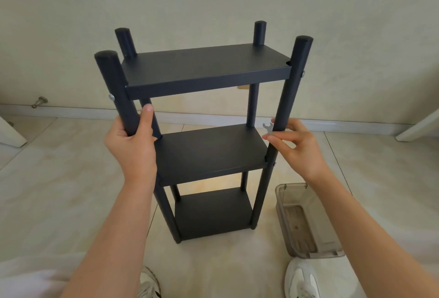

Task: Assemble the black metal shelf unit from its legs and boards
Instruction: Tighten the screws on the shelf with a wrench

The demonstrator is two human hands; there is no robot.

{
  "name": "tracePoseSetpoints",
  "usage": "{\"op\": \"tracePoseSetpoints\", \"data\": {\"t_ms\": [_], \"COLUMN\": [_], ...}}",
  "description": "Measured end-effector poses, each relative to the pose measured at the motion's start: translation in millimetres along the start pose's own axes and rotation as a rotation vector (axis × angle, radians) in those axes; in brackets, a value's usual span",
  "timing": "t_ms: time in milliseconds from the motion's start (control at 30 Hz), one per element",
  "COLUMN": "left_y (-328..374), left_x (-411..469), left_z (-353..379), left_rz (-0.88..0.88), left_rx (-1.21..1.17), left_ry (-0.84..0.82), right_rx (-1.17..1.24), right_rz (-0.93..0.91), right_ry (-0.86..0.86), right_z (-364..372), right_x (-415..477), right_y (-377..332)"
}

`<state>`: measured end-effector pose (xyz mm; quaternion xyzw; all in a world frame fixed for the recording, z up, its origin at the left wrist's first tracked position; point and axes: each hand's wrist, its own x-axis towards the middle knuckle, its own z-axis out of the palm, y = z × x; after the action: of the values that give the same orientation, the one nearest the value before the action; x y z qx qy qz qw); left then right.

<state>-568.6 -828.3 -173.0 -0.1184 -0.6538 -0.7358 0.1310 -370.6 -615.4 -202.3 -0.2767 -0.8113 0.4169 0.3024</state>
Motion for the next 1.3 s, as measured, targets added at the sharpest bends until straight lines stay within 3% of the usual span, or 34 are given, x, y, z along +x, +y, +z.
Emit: {"op": "tracePoseSetpoints", "data": {"t_ms": [233, 333, 633, 800, 1033, 1133, 1300], "left_y": [-9.6, -9.3, -8.8, -9.5, -13.1, -14.4, -18.6], "left_x": [4.2, 1.9, -1.1, -2.7, -4.6, -3.8, -4.6], "left_z": [-8.2, -8.8, -15.4, -18.8, -23.8, -26.6, -28.6], "left_rz": [-0.029, -0.027, -0.050, -0.049, -0.019, -0.039, -0.031], "left_rx": [0.005, 0.005, 0.027, 0.054, 0.082, 0.079, 0.086], "left_ry": [0.027, 0.033, 0.002, -0.018, -0.008, 0.000, 0.052], "right_rx": [0.141, 0.038, -0.345, -0.646, -0.706, -0.606, -0.204], "right_rz": [0.214, 0.382, 0.946, 0.916, 0.916, 0.871, 0.708], "right_ry": [0.166, 0.202, -0.121, -0.222, -0.346, -0.233, 0.178], "right_z": [4.0, 11.7, 35.1, 40.6, 45.0, 47.7, 58.9], "right_x": [-38.4, -55.9, -102.6, -113.4, -117.9, -109.8, -73.5], "right_y": [63.3, 99.9, 207.4, 233.7, 245.1, 235.4, 165.9]}}
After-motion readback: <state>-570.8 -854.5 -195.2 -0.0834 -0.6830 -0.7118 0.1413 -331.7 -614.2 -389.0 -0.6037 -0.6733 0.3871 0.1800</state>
